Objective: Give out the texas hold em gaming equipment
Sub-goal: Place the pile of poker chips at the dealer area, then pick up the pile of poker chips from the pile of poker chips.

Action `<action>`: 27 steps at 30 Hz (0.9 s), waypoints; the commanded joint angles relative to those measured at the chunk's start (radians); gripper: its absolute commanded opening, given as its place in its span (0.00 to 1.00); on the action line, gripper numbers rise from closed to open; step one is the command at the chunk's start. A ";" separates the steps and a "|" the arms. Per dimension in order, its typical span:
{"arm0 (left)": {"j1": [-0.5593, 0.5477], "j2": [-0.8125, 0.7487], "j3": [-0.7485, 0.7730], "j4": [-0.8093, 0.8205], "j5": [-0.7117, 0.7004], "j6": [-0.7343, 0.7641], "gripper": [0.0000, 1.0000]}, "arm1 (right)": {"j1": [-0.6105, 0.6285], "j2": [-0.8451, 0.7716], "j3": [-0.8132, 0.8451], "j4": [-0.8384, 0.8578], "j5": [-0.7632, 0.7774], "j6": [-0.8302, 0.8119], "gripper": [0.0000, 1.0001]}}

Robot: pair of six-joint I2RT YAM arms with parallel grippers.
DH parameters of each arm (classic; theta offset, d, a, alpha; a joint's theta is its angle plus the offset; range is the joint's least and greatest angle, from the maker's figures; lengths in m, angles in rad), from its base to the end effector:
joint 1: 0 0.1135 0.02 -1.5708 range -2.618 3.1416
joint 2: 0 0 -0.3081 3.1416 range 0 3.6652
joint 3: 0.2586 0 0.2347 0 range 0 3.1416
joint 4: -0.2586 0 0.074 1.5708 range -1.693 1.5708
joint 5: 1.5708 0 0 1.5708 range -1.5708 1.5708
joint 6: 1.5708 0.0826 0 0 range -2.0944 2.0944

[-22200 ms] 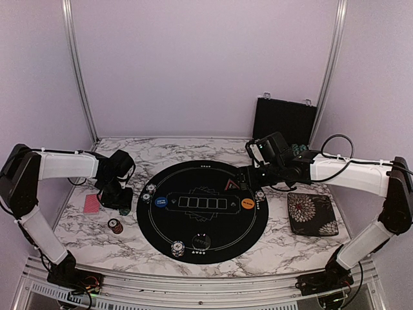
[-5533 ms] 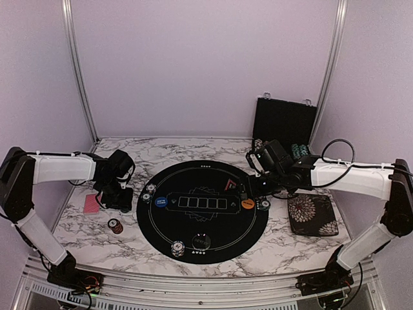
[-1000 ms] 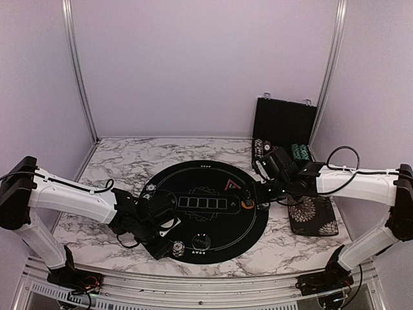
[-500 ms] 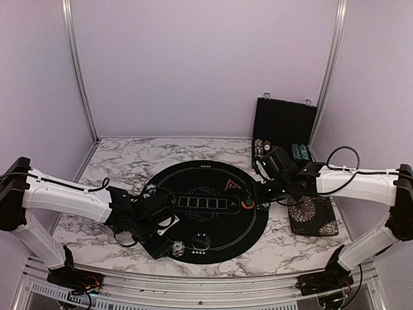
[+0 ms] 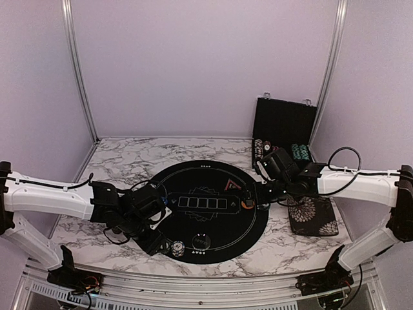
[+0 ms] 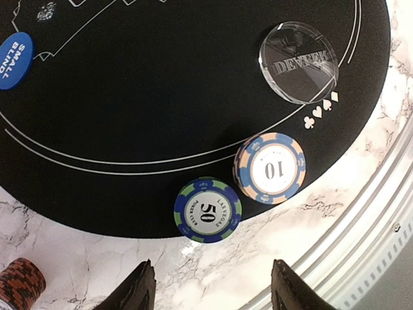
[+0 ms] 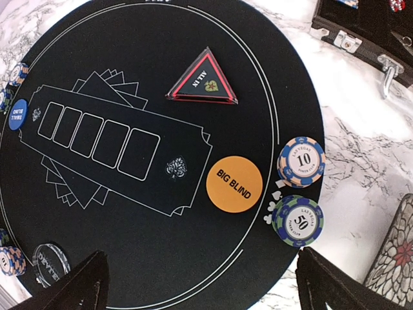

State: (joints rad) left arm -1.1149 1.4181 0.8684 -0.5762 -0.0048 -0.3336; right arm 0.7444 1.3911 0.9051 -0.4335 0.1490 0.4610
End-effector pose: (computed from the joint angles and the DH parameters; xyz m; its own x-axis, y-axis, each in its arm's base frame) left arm 0.1172 -0.2381 0.2093 -0.6692 0.6210 -0.4081 0.7174 0.6831 -0.1368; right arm 0.2201 0.1861 0.2399 -0.7925 -0.1319 -0.5955 -0.2806 0.9457 0.1639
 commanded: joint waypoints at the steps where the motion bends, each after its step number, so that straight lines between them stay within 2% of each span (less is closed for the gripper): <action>1: 0.012 -0.051 0.040 -0.088 -0.053 -0.060 0.63 | 0.007 -0.004 0.032 0.013 -0.004 -0.007 0.98; 7: 0.082 -0.090 0.090 -0.154 -0.085 -0.122 0.63 | 0.007 0.012 0.056 0.018 0.000 -0.023 0.98; 15: 0.228 -0.138 0.132 -0.262 -0.136 -0.223 0.63 | 0.005 0.027 0.091 0.022 0.012 -0.055 0.99; 27: 0.380 -0.178 0.119 -0.388 -0.200 -0.318 0.64 | -0.011 0.023 0.087 0.029 0.008 -0.071 0.99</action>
State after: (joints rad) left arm -0.7734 1.2755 0.9855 -0.8799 -0.1646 -0.6086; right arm 0.7414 1.4136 0.9665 -0.4236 0.1478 0.4057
